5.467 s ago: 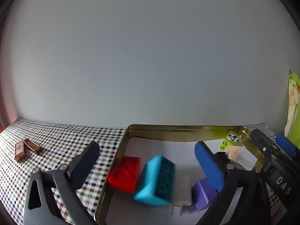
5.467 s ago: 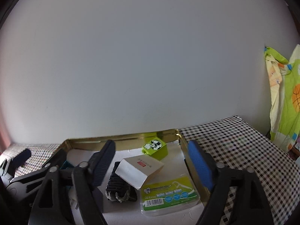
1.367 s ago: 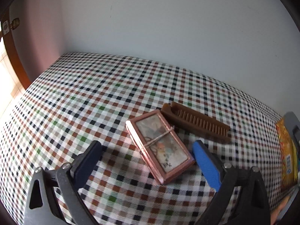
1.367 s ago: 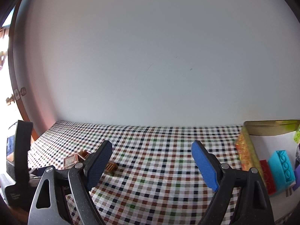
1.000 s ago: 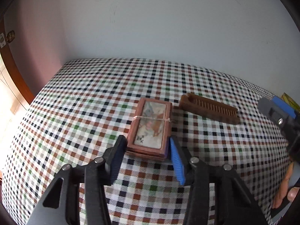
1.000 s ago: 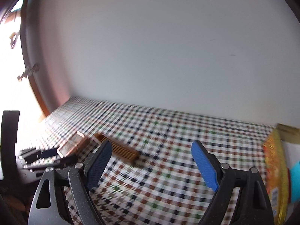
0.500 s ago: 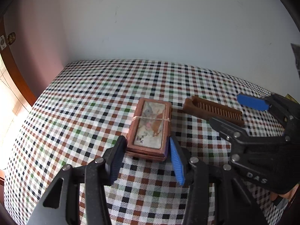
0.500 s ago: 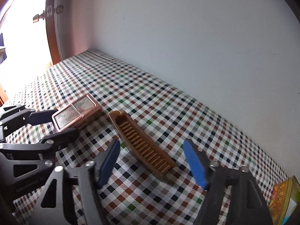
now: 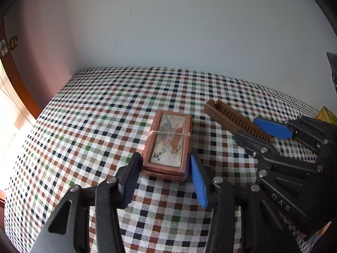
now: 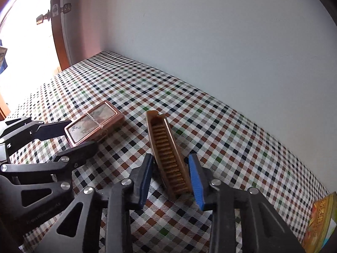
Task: Organize rigid objects
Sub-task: 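Grasp the brown comb with the right gripper while the left gripper holds the framed box, then lift and carry the brown framed box and comb over the gold tin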
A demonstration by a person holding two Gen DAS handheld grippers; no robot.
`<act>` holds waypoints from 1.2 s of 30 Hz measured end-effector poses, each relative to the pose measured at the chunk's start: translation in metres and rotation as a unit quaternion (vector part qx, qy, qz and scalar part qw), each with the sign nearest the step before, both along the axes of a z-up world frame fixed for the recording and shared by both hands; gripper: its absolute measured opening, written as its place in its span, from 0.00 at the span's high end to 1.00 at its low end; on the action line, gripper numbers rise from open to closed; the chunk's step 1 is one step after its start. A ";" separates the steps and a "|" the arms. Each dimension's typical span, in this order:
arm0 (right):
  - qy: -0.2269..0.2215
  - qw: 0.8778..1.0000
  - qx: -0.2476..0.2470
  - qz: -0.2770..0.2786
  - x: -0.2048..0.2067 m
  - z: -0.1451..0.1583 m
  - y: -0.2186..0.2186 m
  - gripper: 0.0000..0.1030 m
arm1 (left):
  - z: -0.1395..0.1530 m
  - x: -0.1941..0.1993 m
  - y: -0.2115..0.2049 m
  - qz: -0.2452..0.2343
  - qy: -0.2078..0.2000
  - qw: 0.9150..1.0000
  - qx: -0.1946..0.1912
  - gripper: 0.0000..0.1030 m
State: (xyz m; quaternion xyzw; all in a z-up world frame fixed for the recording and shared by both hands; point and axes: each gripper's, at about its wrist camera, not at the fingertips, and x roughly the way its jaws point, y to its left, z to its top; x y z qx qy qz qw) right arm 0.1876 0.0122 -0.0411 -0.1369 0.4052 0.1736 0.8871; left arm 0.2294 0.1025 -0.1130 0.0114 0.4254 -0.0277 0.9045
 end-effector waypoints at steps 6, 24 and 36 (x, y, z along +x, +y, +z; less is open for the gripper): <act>0.017 0.999 0.034 -0.026 -0.004 0.002 -0.008 0.73 | 0.001 -0.002 0.002 -0.002 0.000 1.000 -0.001 0.55; -0.068 0.988 0.113 -0.078 -0.057 0.031 -0.037 0.74 | 0.013 -0.019 0.001 0.010 -0.016 1.000 -0.003 0.56; -0.103 0.975 0.171 -0.100 -0.080 0.039 -0.058 0.74 | 0.038 -0.054 -0.014 0.019 -0.053 0.998 -0.004 0.57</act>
